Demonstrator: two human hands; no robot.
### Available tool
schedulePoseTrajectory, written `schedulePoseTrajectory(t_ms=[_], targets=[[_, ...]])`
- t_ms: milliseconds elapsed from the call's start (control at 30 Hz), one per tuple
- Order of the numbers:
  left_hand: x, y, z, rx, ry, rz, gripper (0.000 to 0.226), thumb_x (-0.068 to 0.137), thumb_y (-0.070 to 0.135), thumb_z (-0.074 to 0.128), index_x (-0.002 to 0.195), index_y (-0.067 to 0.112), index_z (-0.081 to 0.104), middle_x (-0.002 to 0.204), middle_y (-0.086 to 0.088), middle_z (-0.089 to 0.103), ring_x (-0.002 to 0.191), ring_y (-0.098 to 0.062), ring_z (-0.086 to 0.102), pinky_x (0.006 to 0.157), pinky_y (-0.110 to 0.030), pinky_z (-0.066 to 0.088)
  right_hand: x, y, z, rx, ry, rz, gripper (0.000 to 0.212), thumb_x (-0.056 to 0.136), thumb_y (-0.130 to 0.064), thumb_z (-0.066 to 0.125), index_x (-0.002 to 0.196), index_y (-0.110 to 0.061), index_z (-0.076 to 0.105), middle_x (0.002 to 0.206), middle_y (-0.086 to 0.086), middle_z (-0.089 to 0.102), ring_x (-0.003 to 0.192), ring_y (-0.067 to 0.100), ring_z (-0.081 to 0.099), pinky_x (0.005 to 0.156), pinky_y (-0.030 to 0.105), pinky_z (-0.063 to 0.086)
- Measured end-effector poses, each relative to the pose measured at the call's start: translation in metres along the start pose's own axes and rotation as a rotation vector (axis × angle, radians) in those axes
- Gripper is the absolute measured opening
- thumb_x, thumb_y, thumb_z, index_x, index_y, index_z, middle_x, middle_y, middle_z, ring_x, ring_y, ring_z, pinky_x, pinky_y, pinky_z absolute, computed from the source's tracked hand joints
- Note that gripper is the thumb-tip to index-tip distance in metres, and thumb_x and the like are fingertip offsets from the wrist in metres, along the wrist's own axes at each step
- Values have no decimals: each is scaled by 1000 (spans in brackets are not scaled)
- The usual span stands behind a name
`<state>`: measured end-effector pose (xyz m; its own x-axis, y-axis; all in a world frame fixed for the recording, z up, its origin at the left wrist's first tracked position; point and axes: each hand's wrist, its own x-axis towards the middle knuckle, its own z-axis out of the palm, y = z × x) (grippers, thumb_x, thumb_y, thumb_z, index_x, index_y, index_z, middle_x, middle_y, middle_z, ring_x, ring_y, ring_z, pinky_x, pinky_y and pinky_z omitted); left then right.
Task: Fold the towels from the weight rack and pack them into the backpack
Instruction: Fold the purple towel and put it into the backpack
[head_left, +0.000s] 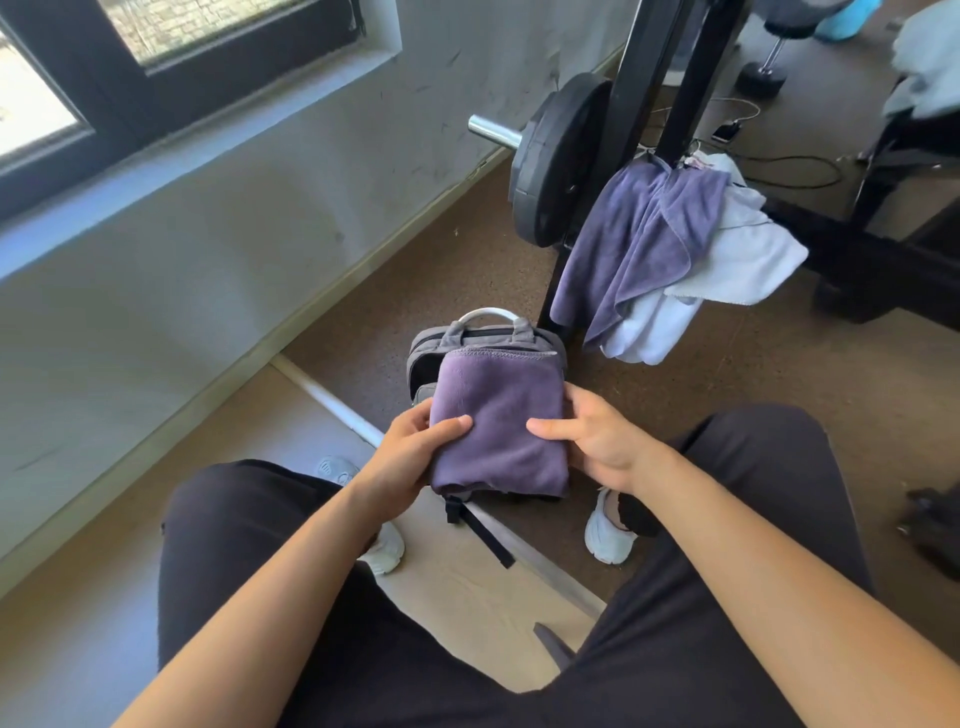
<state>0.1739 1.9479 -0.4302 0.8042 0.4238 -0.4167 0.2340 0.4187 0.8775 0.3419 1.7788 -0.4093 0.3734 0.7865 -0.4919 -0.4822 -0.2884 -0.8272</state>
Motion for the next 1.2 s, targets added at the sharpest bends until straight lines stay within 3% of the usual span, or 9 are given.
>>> schedulePoseTrajectory(t_ms=[233,400,567,667,733,833,933,1067,1200], targets=[[0,7,-10,-260,-184,71,63,86,-12,56,143,13,54,133,-17,67,115,-31,69,88,-39,59,-2,-8,-3,230,-178,-90,56,94,8,55,146,-11,44,142,21,55,132,34,55,106,41,50],[-2,10,-13,-412,-237,71,64,83,-15,45,141,10,55,129,-17,69,110,-31,71,90,-41,60,-3,-10,-7,382,-276,-126,51,94,11,49,139,-14,52,133,13,59,127,30,56,107,40,48],[0,12,-17,-395,-321,16,60,75,1,55,135,-4,55,123,-21,68,107,-35,68,91,-45,57,-1,-9,-8,257,-197,-169,14,83,-6,74,89,-17,77,107,4,69,105,22,63,89,33,50],[-1,16,-16,-369,-304,-63,38,74,26,49,92,3,74,120,-22,66,98,-37,62,84,-43,49,-2,-10,-8,68,-119,-206,51,94,15,43,73,-18,76,96,0,64,92,20,59,72,25,49],[1,13,-16,-240,-220,-76,36,81,41,59,63,11,64,116,-21,70,88,-37,62,75,-40,47,-4,-8,-4,-70,-96,-244,54,91,17,39,69,-16,75,91,-1,63,86,22,55,68,24,45],[3,4,-15,-8,-169,-47,52,71,48,87,54,17,48,90,-22,69,70,-30,61,63,-37,42,-3,-6,-3,-181,-89,-238,32,81,6,42,72,-5,71,93,4,60,88,22,54,71,26,45],[2,1,-12,89,-155,43,47,63,21,91,52,21,45,99,-20,69,80,-21,66,68,-31,46,-2,-3,-4,-212,-59,-219,18,87,-12,59,75,0,64,92,10,56,87,21,54,74,28,46],[3,-3,-13,200,-182,162,41,63,13,93,64,23,53,103,-17,70,95,-25,65,85,-36,56,2,4,-4,-412,-3,-236,26,84,-8,78,87,-2,53,94,15,58,86,20,57,79,26,50],[2,-4,-17,421,-192,315,47,65,3,95,84,20,56,115,-15,72,104,-18,68,93,-31,55,2,3,-7,-538,-193,-33,58,80,-9,83,131,-12,55,126,8,65,118,18,65,94,27,55]])
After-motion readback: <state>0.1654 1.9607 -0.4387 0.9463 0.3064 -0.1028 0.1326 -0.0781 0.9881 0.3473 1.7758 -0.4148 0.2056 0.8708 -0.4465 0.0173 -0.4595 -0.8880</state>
